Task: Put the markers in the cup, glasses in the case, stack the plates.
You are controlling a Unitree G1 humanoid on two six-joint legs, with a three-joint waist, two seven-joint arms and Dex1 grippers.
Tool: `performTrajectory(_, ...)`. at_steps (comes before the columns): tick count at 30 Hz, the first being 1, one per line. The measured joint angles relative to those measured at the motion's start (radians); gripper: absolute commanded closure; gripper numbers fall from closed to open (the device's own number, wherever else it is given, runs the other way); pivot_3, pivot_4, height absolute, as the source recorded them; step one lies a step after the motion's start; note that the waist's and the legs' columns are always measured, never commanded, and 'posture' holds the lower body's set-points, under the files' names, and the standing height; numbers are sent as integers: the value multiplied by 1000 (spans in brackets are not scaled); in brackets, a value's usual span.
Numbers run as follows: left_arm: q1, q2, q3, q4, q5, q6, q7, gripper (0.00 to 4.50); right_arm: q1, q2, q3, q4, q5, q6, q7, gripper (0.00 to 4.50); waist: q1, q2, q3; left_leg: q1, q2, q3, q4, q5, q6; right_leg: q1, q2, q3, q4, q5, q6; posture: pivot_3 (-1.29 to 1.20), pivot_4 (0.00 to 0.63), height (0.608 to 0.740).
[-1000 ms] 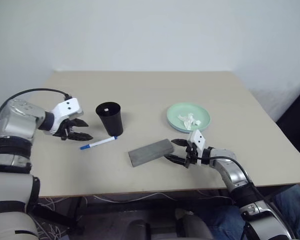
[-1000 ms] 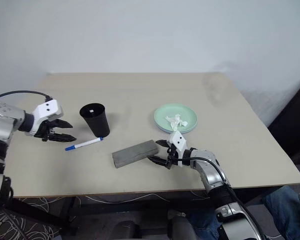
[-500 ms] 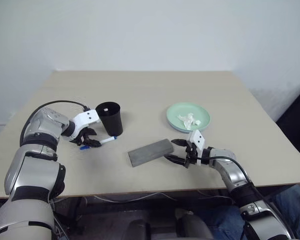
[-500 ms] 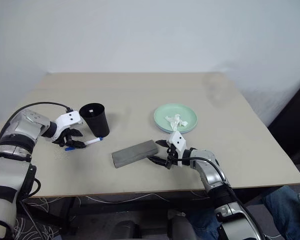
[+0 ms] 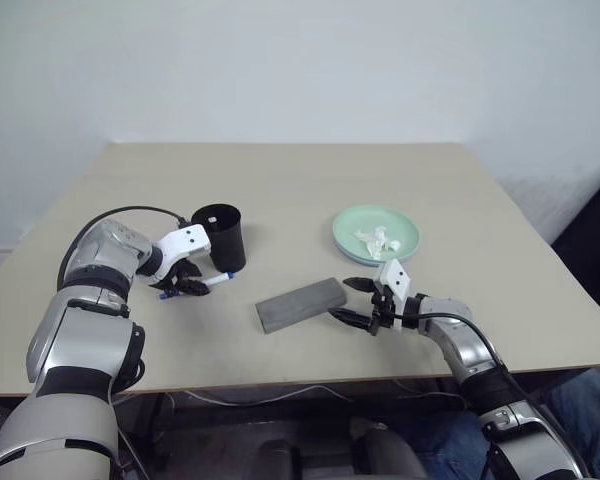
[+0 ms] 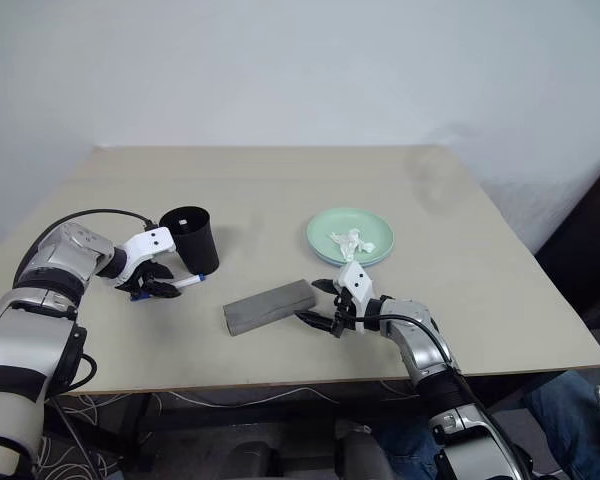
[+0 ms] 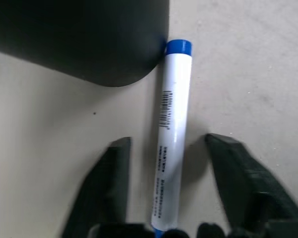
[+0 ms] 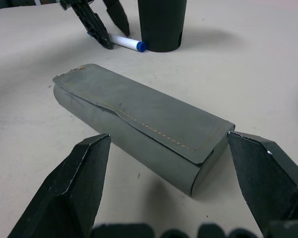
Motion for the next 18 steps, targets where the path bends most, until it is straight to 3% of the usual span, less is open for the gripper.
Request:
performTrajectory(4, 0, 2, 1, 1, 6, -2, 0, 4408, 0, 0, 0, 0, 0, 0, -6, 434, 0, 0, 0, 0, 0, 0, 0, 0, 0, 0, 0, 0, 0, 0, 0, 0, 0, 721)
performTrajectory(18, 72, 83, 33, -55, -36, -111, -167, 4415, 5, 1, 0, 0, 1, 1, -6, 434, 0, 0, 0, -1, 0, 1, 0, 0, 0, -1, 0, 0, -1, 0, 0, 0, 0, 721)
